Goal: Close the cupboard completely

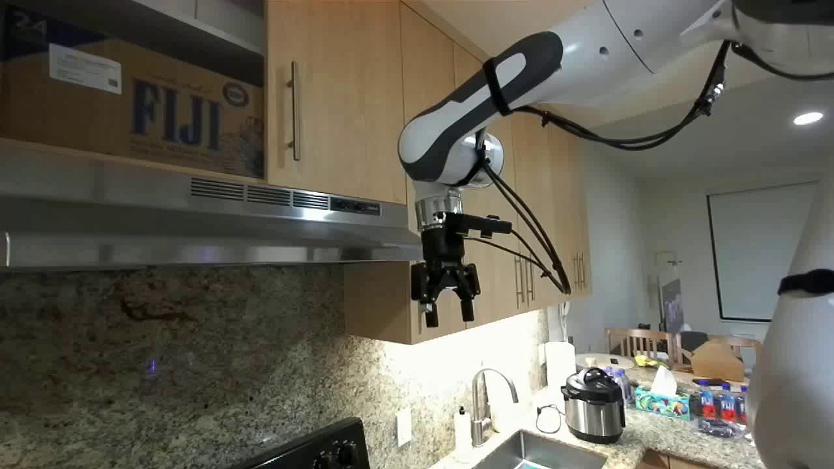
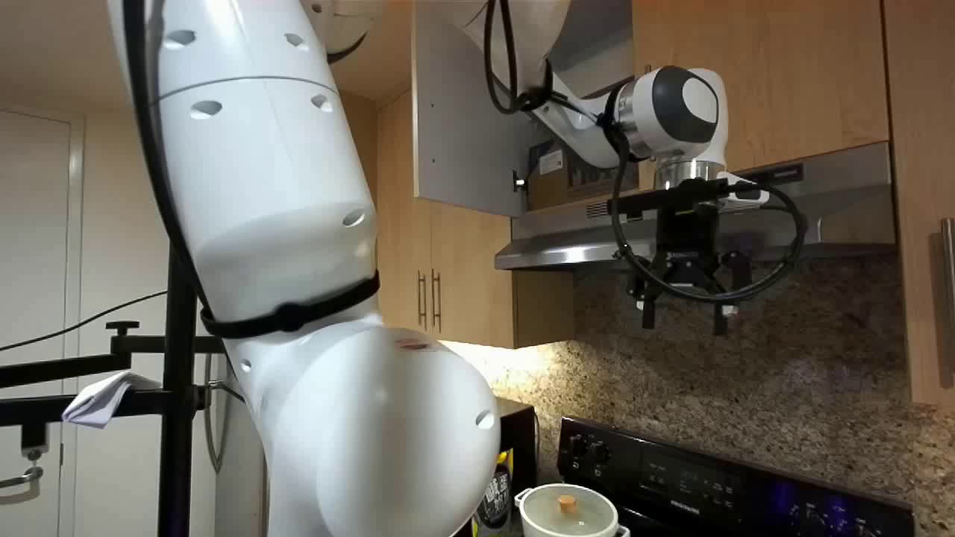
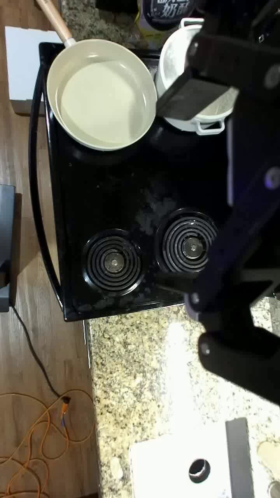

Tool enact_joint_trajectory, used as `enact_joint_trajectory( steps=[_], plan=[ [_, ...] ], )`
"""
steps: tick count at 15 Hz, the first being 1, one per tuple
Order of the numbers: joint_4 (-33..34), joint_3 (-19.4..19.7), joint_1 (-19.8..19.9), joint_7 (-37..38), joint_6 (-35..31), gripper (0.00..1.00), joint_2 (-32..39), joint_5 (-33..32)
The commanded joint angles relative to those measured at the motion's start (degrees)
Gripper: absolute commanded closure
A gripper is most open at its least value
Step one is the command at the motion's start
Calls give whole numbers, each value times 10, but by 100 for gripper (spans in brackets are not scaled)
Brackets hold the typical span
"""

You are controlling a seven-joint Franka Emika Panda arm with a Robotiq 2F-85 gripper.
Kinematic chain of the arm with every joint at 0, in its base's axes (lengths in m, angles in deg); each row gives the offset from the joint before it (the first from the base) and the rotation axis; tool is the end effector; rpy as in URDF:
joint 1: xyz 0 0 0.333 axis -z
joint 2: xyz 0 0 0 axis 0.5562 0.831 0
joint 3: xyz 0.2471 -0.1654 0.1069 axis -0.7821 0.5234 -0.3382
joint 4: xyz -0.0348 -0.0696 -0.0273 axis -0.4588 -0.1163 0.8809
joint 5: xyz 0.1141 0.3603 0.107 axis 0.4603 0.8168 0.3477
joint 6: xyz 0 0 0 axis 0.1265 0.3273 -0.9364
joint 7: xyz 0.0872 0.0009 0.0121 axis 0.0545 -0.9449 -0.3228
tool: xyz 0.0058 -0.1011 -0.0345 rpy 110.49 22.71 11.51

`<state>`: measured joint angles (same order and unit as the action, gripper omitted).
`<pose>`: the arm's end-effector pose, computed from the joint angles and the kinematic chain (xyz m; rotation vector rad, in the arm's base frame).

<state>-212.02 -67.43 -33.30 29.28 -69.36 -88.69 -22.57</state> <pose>0.4452 -0.0199 0.5132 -3.1147 -0.0196 0.1695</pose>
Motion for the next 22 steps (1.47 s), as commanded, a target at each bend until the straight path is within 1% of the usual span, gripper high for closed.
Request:
enact_joint_trajectory(
  steps=[1, 11, 12, 16, 17, 22],
  plan=[
    [1, -1, 1, 0, 1, 0, 0, 0],
    [1, -1, 2, 4, 0, 0, 0, 1],
    [39, -20, -15, 11, 27, 0, 10, 8],
    [62, -39, -28, 10, 33, 0, 7, 0],
    [28, -39, -23, 23, 34, 0, -37, -7],
    [25, -51, -28, 38, 65, 0, -88, -8]
  ],
)
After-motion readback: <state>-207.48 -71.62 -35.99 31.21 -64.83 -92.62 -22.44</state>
